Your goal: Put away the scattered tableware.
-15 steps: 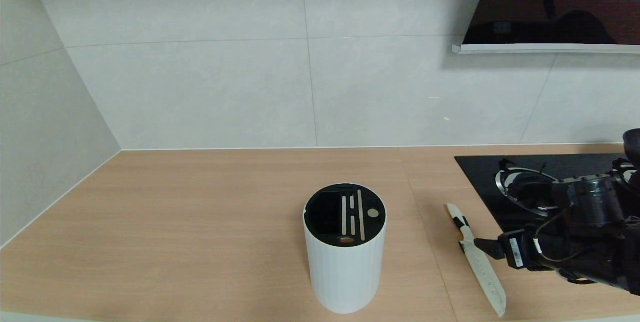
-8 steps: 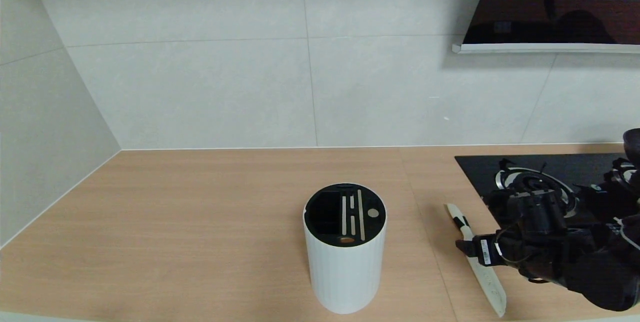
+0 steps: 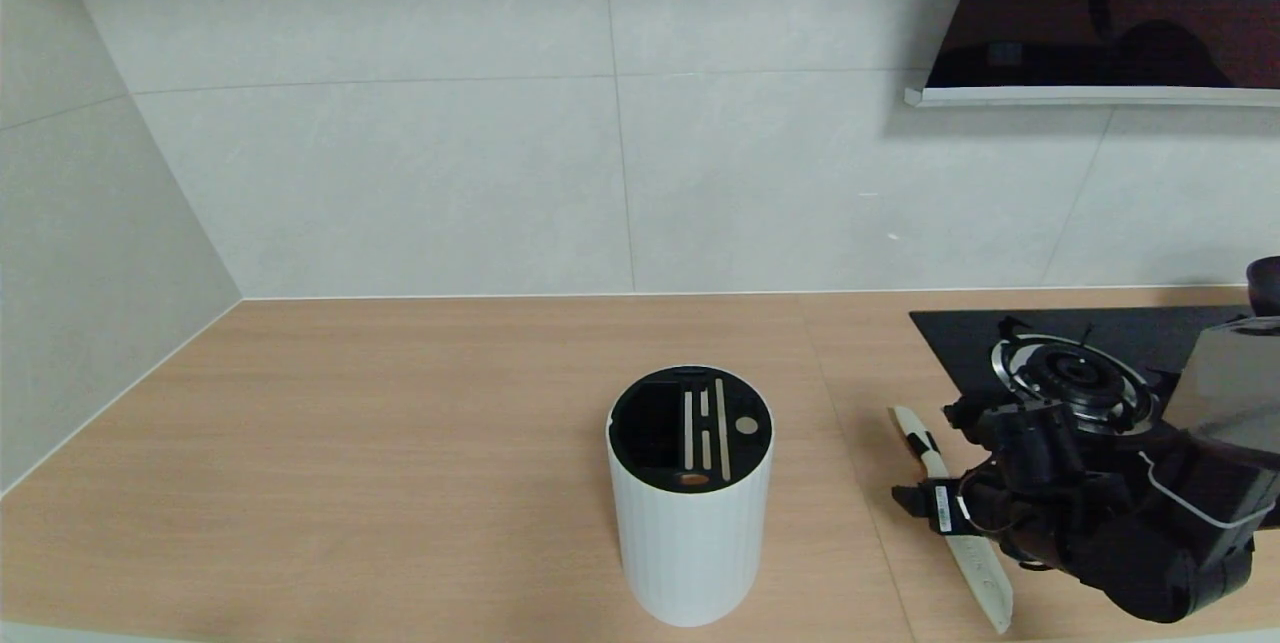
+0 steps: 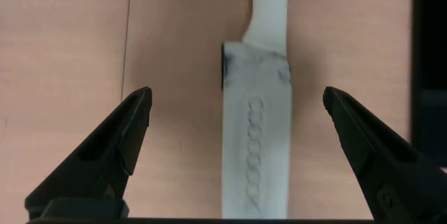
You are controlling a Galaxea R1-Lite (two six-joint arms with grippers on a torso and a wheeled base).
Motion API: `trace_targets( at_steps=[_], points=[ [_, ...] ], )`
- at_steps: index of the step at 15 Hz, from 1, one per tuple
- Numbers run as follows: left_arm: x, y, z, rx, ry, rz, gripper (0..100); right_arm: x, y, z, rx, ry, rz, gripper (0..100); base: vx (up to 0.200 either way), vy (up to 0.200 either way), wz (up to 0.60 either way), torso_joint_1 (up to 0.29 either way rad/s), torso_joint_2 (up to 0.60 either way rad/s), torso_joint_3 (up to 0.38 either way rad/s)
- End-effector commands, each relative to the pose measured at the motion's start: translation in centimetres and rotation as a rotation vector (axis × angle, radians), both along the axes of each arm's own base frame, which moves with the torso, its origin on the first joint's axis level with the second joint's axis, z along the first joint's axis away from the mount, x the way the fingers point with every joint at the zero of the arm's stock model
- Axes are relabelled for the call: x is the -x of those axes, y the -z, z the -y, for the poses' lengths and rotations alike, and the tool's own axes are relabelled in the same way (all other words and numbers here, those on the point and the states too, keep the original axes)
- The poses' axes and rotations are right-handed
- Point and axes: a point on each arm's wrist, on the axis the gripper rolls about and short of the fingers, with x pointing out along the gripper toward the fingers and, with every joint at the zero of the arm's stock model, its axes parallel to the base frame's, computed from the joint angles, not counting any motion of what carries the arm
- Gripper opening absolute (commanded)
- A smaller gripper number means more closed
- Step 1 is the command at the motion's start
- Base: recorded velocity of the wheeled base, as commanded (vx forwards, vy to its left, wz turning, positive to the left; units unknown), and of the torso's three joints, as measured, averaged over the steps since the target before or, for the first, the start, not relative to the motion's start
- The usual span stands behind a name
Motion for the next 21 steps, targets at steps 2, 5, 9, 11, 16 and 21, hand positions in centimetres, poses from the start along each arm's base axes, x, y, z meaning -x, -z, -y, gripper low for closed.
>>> trace_targets(
  at_steps=[2,5,9,11,16,21],
  points=[
    [0.0,0.0,0.0,0.0,0.0,-0.002,100,-0.1,1.3,0.1,0.007,0.004,-0.033,100,0.0,0.0,0.0,0.0,0.0,0.0],
    [0.0,0.0,0.0,0.0,0.0,-0.002,100,-0.2,1.6,0.2,0.011,0.01,-0.042,100,0.0,0.0,0.0,0.0,0.0,0.0],
    [0.0,0.0,0.0,0.0,0.0,-0.002,100,-0.3,1.8,0.2,0.009,0.011,-0.036,100,0.0,0.0,0.0,0.0,0.0,0.0],
    [0.0,0.0,0.0,0.0,0.0,-0.001,100,-0.5,1.8,0.5,0.01,0.024,-0.023,100,0.0,0.0,0.0,0.0,0.0,0.0],
    [0.0,0.0,0.0,0.0,0.0,-0.001,100,-0.7,2.2,0.9,0.013,0.037,-0.028,100,0.0,0.0,0.0,0.0,0.0,0.0],
    [0.0,0.0,0.0,0.0,0.0,-0.002,100,-0.6,2.3,0.9,0.015,0.036,-0.032,0,0.0,0.0,0.0,0.0,0.0,0.0]
  ],
)
